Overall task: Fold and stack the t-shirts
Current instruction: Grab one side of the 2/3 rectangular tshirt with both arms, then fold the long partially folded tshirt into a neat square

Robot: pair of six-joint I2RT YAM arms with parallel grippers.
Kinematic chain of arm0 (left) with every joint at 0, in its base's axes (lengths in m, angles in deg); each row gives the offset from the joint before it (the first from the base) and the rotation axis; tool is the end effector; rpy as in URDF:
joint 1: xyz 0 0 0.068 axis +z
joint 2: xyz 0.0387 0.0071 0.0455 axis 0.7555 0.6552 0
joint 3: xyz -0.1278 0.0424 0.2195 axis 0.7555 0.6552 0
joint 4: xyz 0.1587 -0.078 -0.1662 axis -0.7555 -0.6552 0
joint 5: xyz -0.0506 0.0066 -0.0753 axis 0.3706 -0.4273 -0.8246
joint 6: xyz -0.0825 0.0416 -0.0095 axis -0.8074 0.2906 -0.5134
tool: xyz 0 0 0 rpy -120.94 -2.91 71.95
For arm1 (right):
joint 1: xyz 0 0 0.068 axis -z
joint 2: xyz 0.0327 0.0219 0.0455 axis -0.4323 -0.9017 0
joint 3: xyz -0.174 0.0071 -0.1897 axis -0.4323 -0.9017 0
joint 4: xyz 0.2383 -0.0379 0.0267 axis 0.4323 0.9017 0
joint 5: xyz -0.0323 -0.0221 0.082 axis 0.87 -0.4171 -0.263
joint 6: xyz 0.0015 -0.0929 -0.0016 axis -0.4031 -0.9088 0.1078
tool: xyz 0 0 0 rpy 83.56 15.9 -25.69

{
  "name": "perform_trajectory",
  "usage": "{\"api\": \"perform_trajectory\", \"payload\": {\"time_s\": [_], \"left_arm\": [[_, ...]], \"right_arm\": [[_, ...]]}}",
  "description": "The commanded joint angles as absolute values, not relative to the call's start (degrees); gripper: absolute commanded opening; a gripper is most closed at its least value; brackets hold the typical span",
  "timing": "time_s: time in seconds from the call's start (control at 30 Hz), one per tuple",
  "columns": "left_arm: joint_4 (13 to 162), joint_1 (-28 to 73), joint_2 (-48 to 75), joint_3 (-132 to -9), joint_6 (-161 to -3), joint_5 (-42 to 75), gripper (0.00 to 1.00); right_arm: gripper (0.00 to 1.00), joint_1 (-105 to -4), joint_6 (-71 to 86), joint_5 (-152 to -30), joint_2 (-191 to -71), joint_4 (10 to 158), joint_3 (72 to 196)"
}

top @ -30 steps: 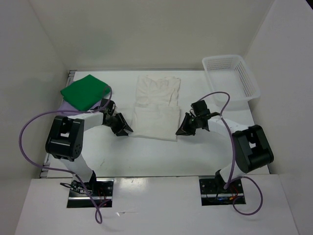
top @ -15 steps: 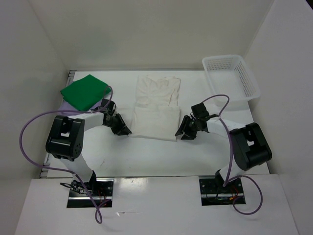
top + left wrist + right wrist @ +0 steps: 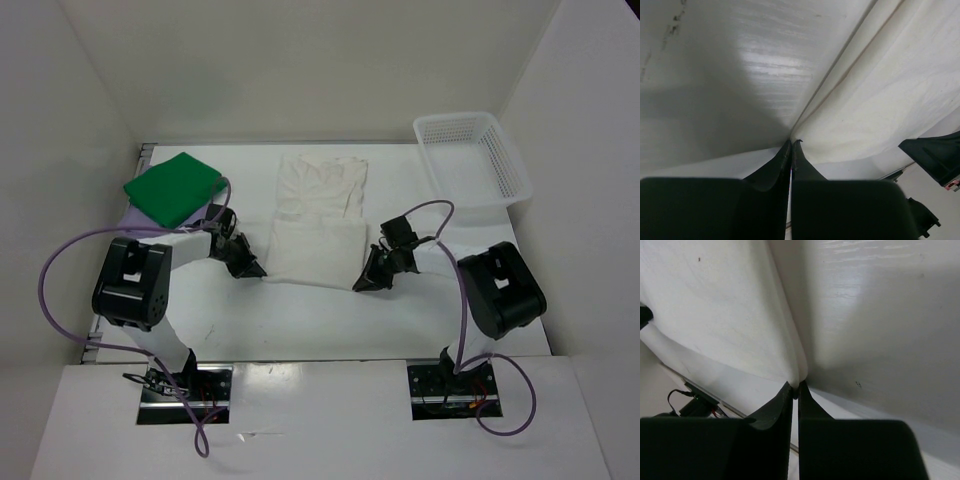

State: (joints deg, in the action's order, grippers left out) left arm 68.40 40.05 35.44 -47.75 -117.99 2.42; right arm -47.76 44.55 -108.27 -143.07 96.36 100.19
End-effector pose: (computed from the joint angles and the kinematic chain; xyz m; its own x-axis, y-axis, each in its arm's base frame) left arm 0.3030 -0.0803 0.0948 -0.8292 -0.5580 -0.0336 -0.4523 0.7050 -0.5462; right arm 0.2518 0.1403 0.0881 -0.9554 0.2913 -0.0490 0.2127 0.7934 0.5703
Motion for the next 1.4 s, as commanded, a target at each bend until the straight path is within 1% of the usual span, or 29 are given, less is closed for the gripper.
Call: {"api": "perform_trajectory", "payload": {"time_s": [0.0,0.1,0.2,0.27,0.3,0.33,0.37,0.4,0.43,0.47,0.5,0.57,0.63,0.67,0.7,0.73,0.77,0.8,0.9,0.93,1.0,1.03,1.07,1.1,1.17,1.2,1.23,1.33,1.37], "left_arm": [[63.2,40.3,32.7,-46.5,-113.6,4.7,0.0],[60.6,40.3,28.4,-43.3,-112.1,3.3,0.0],[55.0,40.3,22.7,-40.8,-109.7,0.0,0.0],[49.9,39.5,16.8,-40.2,-109.1,-2.9,0.0],[47.6,38.7,14.5,-40.2,-109.1,-2.9,0.0],[43.6,38.7,9.2,-40.2,-109.1,-3.5,0.0],[41.6,38.7,6.6,-40.2,-109.1,-3.5,0.0],[39.6,39.2,4.0,-41.0,-109.1,-3.5,0.0],[38.1,40.4,0.9,-42.4,-109.7,-4.3,0.0],[35.1,40.5,1.4,-48.0,-109.7,-4.3,0.0],[34.5,40.5,2.6,-51.0,-109.7,-3.2,0.0],[38.4,40.5,6.2,-58.3,-110.4,-3.3,0.0],[43.2,41.5,12.9,-62.1,-110.4,-3.3,0.0],[44.9,42.1,15.7,-63.9,-110.4,-4.5,0.0],[46.6,42.1,21.3,-65.6,-110.4,-4.0,0.0],[49.6,42.6,24.2,-69.5,-110.9,-3.5,0.0],[51.4,43.3,26.9,-71.4,-111.5,-2.9,0.0],[53.6,43.3,32.5,-75.7,-111.5,-1.0,0.0],[55.9,44.5,43.1,-83.1,-113.0,0.3,0.0],[56.0,44.5,47.7,-89.0,-113.0,1.2,0.0],[56.6,44.5,51.9,-94.5,-113.7,2.8,0.0],[57.1,44.5,53.5,-96.7,-113.7,4.2,0.0],[57.6,45.0,56.6,-100.2,-114.3,5.7,0.0],[58.2,45.5,58.3,-101.8,-115.3,6.4,0.0],[60.2,46.2,62.5,-103.9,-117.1,5.7,0.03],[60.2,46.2,63.6,-105.7,-117.7,5.7,0.04],[60.8,46.7,65.3,-106.4,-118.3,5.7,0.09],[63.8,46.7,66.4,-107.6,-119.9,6.9,0.18],[64.4,46.7,66.4,-107.6,-120.6,7.4,0.32]], "right_arm": [[0.01,-48.2,44.6,-106.0,-139.8,97.1,99.4],[0.0,-49.4,45.1,-106.0,-135.7,99.9,98.2],[0.0,-53.8,48.7,-106.8,-129.1,102.6,94.8],[0.0,-58.3,52.7,-108.2,-122.7,104.8,93.0],[0.0,-59.5,54.0,-108.7,-120.5,105.9,92.3],[0.0,-60.6,55.0,-108.7,-118.2,107.3,91.7],[0.0,-60.6,55.7,-108.7,-116.1,110.8,91.7],[0.0,-60.6,55.7,-108.1,-112.2,112.5,93.4],[0.0,-60.1,55.7,-107.5,-111.1,114.3,94.9],[0.0,-58.8,53.3,-107.5,-111.1,116.6,96.5],[0.0,-55.2,51.8,-108.0,-111.6,116.6,99.9],[0.0,-51.3,46.7,-109.4,-114.4,115.9,105.6],[0.0,-46.2,42.9,-110.0,-121.6,115.4,110.3],[0.0,-44.8,41.1,-110.0,-124.3,114.8,115.6],[0.0,-43.5,39.0,-110.0,-126.9,112.6,117.8],[0.0,-41.3,38.0,-110.7,-132.8,111.7,120.1],[0.0,-40.4,37.0,-111.4,-136.1,111.7,125.5],[0.0,-39.2,35.4,-111.4,-142.5,111.1,128.1],[0.0,-37.8,33.6,-111.4,-151.5,111.1,139.3],[0.0,-37.0,33.6,-110.0,-156.5,111.1,144.0],[0.0,-35.3,33.6,-111.4,-161.7,110.5,148.1],[0.0,-35.3,33.6,-113.2,-166.4,109.7,151.9],[0.0,-35.3,34.2,-113.2,-168.4,109.0,153.6],[0.0,-34.8,34.2,-113.2,-170.3,108.9,157.8],[0.03,-34.8,34.8,-113.2,-175.3,108.9,162.0],[0.04,-34.8,34.8,-113.2,-176.8,109.9,166.5],[0.06,-34.8,34.8,-112.5,-180.0,110.7,168.8],[0.1,-34.8,36.2,-112.0,-183.5,111.8,175.4],[0.2,-34.8,36.7,-112.5,-185.2,111.8,176.8]]}}
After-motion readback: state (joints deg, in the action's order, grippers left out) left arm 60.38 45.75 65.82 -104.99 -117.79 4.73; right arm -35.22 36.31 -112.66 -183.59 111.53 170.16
